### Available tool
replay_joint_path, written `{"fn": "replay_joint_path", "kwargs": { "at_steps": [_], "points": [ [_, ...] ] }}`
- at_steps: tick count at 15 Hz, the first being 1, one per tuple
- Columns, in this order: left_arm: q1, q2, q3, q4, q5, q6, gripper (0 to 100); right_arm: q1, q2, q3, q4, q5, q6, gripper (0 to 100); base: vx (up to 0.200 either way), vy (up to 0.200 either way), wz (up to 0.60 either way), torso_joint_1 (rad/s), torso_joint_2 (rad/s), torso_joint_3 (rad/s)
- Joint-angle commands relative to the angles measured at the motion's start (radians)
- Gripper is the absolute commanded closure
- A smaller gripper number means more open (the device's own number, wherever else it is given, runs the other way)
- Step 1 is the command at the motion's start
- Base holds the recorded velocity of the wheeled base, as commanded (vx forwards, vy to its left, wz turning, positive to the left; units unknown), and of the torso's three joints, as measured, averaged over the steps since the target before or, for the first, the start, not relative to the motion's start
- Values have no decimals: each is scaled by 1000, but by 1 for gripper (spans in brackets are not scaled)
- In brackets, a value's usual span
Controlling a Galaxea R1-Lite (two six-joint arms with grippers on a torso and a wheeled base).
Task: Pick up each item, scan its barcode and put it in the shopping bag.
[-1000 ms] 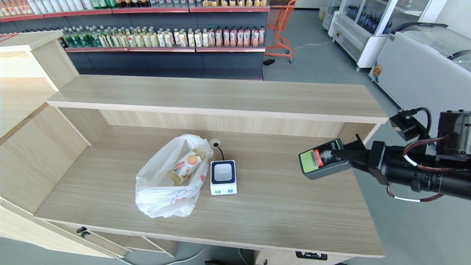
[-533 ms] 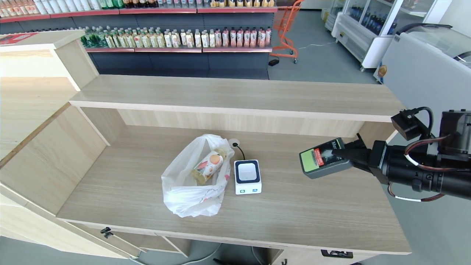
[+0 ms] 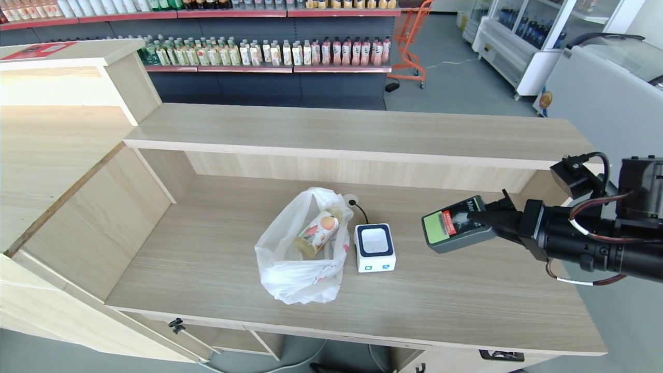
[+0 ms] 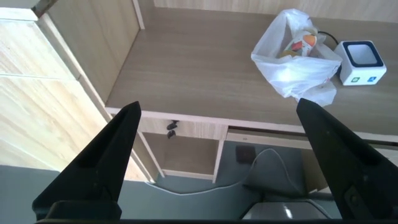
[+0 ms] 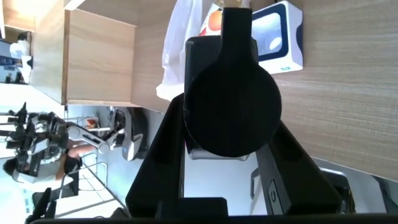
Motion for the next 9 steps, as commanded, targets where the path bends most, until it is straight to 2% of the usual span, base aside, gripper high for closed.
{"fn": "replay_joint_path", "kwargs": {
  "at_steps": [1, 6, 9],
  "points": [
    [0, 0, 0, 1, 0, 2, 0, 2, 3, 8, -1, 1, 0, 100, 0, 0, 0, 0, 0, 0],
    [0, 0, 0, 1, 0, 2, 0, 28, 58, -1, -3, -36, -20, 100, 200, 0, 0, -7, 0, 1],
    [0, 0, 0, 0, 0, -1, 0, 71, 128, -21, -4, -91, -109, 100, 0, 0, 0, 0, 0, 0]
  ]
}}
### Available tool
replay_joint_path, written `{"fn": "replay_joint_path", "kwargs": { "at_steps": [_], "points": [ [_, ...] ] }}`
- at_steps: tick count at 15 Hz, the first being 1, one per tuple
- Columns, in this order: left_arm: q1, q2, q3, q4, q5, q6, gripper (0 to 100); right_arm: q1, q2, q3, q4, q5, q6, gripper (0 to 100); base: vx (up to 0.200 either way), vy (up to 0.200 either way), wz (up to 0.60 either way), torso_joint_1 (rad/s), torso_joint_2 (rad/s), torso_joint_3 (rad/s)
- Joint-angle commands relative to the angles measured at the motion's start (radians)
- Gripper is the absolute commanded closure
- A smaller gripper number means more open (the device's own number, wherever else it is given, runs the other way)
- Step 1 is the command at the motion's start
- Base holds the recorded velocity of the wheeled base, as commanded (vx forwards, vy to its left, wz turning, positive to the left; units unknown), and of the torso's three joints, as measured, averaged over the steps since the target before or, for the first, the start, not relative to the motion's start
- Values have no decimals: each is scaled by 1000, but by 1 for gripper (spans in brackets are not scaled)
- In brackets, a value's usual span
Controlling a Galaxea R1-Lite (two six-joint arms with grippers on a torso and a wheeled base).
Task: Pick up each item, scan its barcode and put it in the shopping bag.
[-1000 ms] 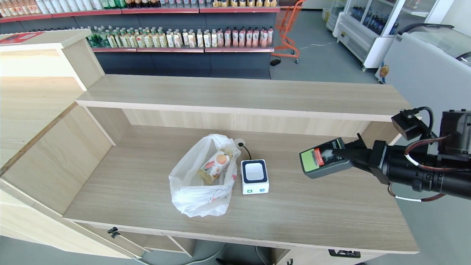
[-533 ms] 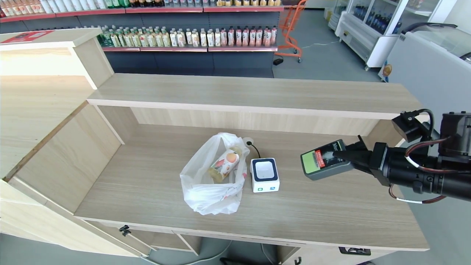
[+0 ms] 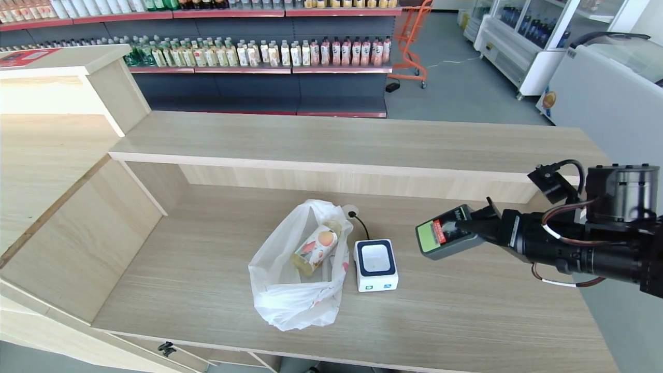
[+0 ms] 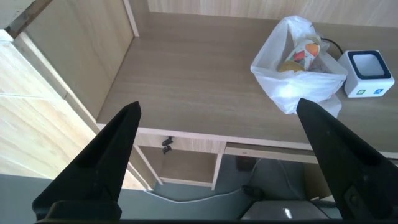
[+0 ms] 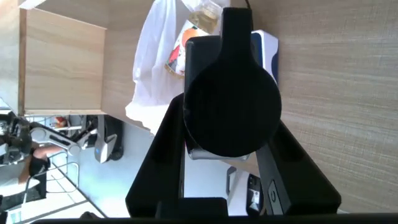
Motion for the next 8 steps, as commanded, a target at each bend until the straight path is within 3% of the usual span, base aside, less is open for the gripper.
{"fn": "replay_joint_path", "kwargs": {
  "at_steps": [1, 5, 8],
  "points": [
    [0, 0, 0, 0, 0, -1, 0, 28, 51, -6, 0, -8, -16, 100, 0, 0, 0, 0, 0, 0],
    [0, 0, 0, 0, 0, -1, 0, 135, 184, -34, -15, -70, -120, 100, 0, 0, 0, 0, 0, 0],
    [0, 0, 0, 0, 0, -1, 0, 158, 348, -65, -150, -140, -165, 100, 0, 0, 0, 0, 0, 0]
  ]
}}
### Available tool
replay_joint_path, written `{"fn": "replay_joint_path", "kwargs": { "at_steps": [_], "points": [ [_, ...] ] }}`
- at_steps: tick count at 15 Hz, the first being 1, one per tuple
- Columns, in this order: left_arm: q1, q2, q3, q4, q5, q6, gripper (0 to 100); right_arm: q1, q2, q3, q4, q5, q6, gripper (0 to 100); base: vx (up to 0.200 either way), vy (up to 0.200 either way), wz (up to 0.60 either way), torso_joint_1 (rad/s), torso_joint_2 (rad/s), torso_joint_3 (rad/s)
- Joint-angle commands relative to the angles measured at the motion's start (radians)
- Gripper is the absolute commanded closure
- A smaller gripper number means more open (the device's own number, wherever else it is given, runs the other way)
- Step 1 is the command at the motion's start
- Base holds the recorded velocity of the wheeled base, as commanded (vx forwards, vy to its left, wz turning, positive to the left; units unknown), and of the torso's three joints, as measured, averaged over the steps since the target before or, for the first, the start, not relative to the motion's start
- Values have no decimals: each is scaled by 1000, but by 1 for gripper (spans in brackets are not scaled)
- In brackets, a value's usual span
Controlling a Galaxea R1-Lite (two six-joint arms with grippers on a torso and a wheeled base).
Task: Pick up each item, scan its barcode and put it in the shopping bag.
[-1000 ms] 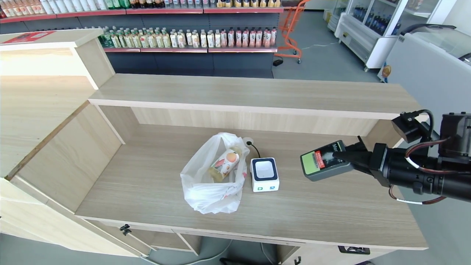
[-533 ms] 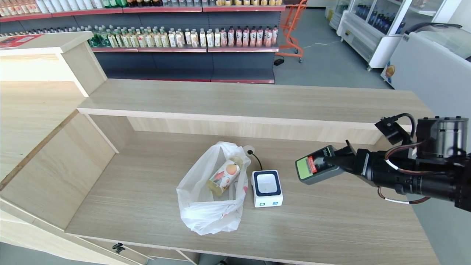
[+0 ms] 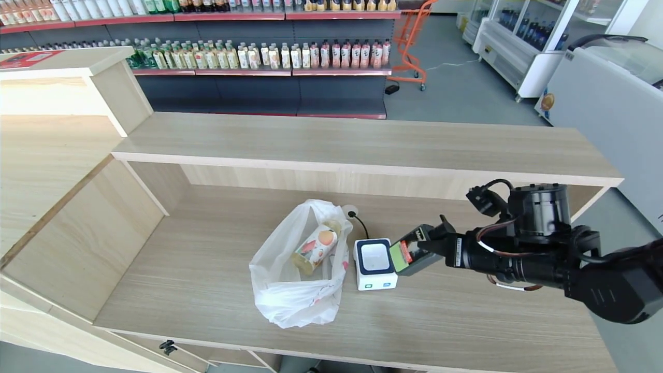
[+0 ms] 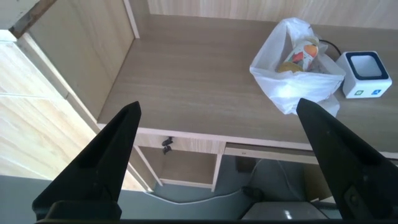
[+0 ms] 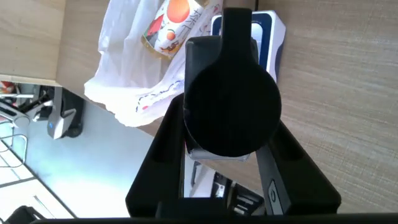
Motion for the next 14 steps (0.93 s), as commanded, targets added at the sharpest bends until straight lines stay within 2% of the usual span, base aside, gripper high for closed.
{"fn": "replay_joint_path", "kwargs": {
  "at_steps": [1, 5, 9, 14],
  "points": [
    [0, 0, 0, 0, 0, 0, 0, 24, 161, -30, -60, -24, -34, 100, 0, 0, 0, 0, 0, 0],
    [0, 0, 0, 0, 0, 0, 0, 35, 282, -116, -92, -25, -40, 100, 0, 0, 0, 0, 0, 0],
    [0, 0, 0, 0, 0, 0, 0, 66, 380, -266, -89, -27, -38, 100, 0, 0, 0, 0, 0, 0],
    [0, 0, 0, 0, 0, 0, 0, 92, 438, -300, -89, -34, -57, 100, 0, 0, 0, 0, 0, 0]
  ]
}}
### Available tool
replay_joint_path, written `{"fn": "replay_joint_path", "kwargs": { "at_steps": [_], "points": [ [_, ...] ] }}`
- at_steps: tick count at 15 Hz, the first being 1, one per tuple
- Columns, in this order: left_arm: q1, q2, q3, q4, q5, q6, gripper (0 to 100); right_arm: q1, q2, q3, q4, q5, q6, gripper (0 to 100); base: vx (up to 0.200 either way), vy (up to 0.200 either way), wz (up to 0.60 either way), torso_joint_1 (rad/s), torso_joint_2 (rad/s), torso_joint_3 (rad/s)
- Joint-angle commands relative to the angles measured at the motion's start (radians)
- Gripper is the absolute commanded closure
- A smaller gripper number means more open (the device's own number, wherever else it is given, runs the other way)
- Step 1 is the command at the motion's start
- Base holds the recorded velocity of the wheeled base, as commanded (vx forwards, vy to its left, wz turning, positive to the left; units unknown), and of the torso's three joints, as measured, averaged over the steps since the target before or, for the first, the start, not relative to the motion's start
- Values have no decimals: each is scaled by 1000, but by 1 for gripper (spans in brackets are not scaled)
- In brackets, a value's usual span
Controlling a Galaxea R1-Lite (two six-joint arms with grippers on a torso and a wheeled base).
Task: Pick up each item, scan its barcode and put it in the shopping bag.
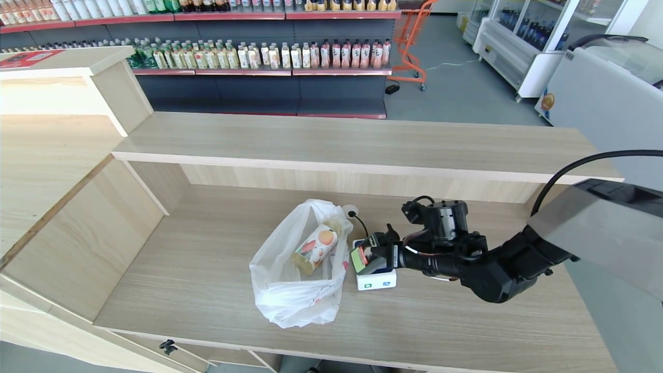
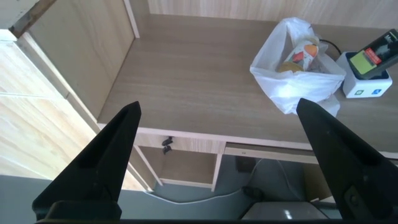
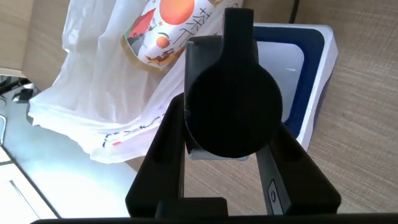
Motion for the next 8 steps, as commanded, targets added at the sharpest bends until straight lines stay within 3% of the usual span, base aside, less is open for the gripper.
{"fn": "replay_joint_path", "kwargs": {
  "at_steps": [1, 6, 8],
  "points": [
    [0, 0, 0, 0, 0, 0, 0, 7, 34, -3, 5, -12, -9, 100, 0, 0, 0, 0, 0, 0],
    [0, 0, 0, 0, 0, 0, 0, 15, 11, -15, 2, -33, -18, 100, 0, 0, 0, 0, 0, 0],
    [0, 0, 0, 0, 0, 0, 0, 46, -126, -9, 10, -36, 97, 100, 0, 0, 0, 0, 0, 0]
  ]
}}
